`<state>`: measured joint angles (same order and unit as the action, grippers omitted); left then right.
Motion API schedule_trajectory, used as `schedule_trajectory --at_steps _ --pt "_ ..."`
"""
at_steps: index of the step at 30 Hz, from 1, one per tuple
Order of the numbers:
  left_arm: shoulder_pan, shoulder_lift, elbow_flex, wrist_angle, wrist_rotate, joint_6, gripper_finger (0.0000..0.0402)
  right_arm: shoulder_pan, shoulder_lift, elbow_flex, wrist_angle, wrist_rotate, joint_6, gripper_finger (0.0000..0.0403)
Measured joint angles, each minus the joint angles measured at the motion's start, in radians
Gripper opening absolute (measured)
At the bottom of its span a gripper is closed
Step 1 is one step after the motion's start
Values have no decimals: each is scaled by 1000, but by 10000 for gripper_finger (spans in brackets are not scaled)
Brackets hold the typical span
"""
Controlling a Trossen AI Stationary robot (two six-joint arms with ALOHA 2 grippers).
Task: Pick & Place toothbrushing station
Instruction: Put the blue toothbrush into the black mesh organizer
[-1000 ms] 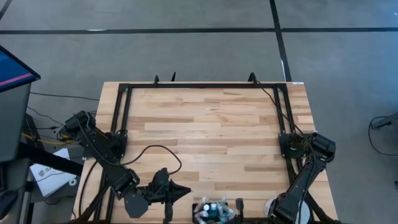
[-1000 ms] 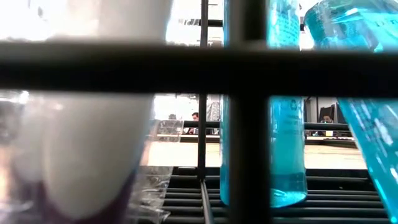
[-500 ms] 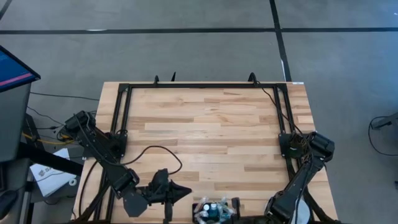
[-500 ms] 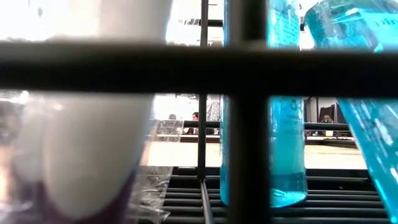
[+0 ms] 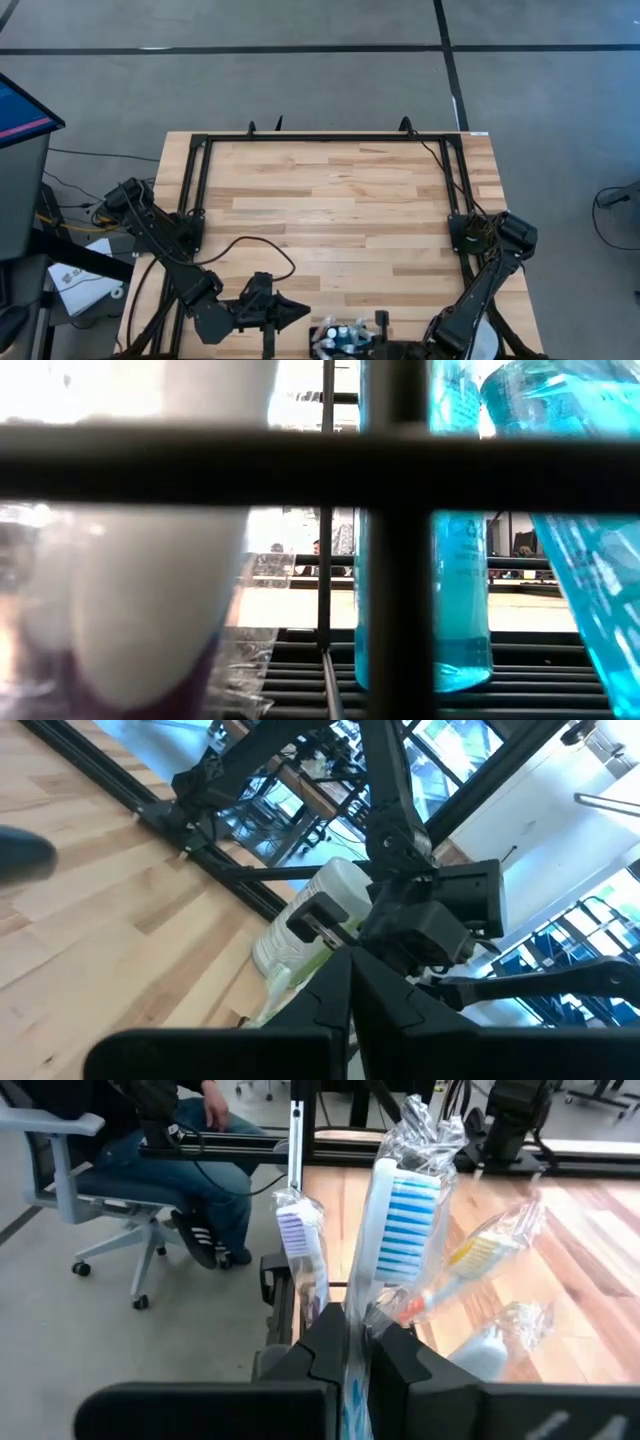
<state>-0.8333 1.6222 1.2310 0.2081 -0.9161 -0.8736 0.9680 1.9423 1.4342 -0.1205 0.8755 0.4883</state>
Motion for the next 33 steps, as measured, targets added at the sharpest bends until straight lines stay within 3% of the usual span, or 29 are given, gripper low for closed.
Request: schedule_trajectory --at_steps 26,33 --pt "5 0 0 2 -11 8 1 6 43 0 73 -5 -43 13" --pt "5 0 0 2 -12 24 1 -9 43 0 72 -63 -51 13"
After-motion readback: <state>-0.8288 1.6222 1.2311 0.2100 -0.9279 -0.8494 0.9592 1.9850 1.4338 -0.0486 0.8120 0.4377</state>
